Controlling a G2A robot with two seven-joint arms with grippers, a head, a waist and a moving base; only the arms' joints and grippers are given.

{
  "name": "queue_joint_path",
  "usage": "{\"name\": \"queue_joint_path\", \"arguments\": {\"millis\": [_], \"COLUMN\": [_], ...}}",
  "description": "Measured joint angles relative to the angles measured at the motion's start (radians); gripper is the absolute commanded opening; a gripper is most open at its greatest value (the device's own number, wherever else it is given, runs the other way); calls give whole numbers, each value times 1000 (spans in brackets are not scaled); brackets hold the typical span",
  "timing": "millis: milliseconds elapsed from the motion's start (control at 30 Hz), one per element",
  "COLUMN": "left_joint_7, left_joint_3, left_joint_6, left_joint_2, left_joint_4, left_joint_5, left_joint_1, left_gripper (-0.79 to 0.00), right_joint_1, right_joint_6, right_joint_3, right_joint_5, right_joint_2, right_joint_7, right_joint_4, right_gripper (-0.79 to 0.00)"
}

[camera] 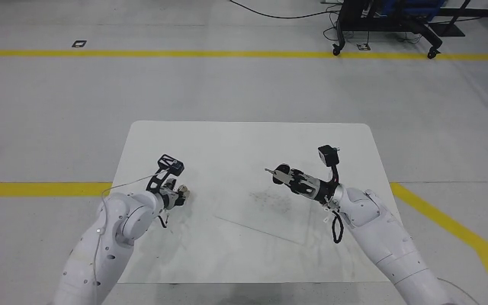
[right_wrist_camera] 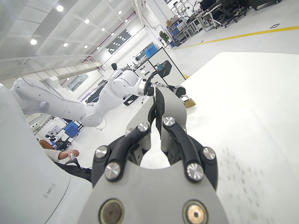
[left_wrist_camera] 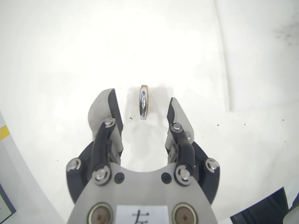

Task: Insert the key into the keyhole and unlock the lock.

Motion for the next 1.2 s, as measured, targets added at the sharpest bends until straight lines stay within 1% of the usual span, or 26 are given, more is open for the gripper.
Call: {"name": "queue_joint_path", "arguments": {"millis": [67,100,300,533,633,733,867,933,1000,1067,1200], "left_joint_7": [0,0,-27,-24,22,111,292,347,378,381,379], "left_joint_3": [4,6,29,18,8,-17,-82,-101,-104,-103,-102], "left_joint_6": [-2,-3,-6,5,13,-5,-97,-130,-117,-106,-108], "left_joint_2": [-1,-2,-6,-6,-7,-11,-15,-15,-13,-13,-13], "left_joint_4": [4,8,34,46,46,49,67,71,56,51,53], "left_joint_5": [0,-2,-4,0,-26,-119,-341,-389,-370,-317,-312], "left_joint_1": [-6,-9,-39,-39,-31,-17,16,26,30,30,30], "left_gripper": [-773,-785,-785,-785,-785,-785,-785,-785,-785,-785,-785], "right_joint_1": [0,0,0,0,0,0,0,0,0,0,0], "right_joint_6": [0,0,0,0,0,0,0,0,0,0,0], "right_joint_3": [0,0,0,0,0,0,0,0,0,0,0], "right_joint_5": [0,0,0,0,0,0,0,0,0,0,0], "right_joint_2": [0,0,0,0,0,0,0,0,0,0,0], "right_joint_7": [0,0,0,0,0,0,0,0,0,0,0], "right_joint_4": [0,0,0,0,0,0,0,0,0,0,0], "right_gripper": [-785,-785,-785,-785,-785,-785,-785,-785,-785,-785,-785]}}
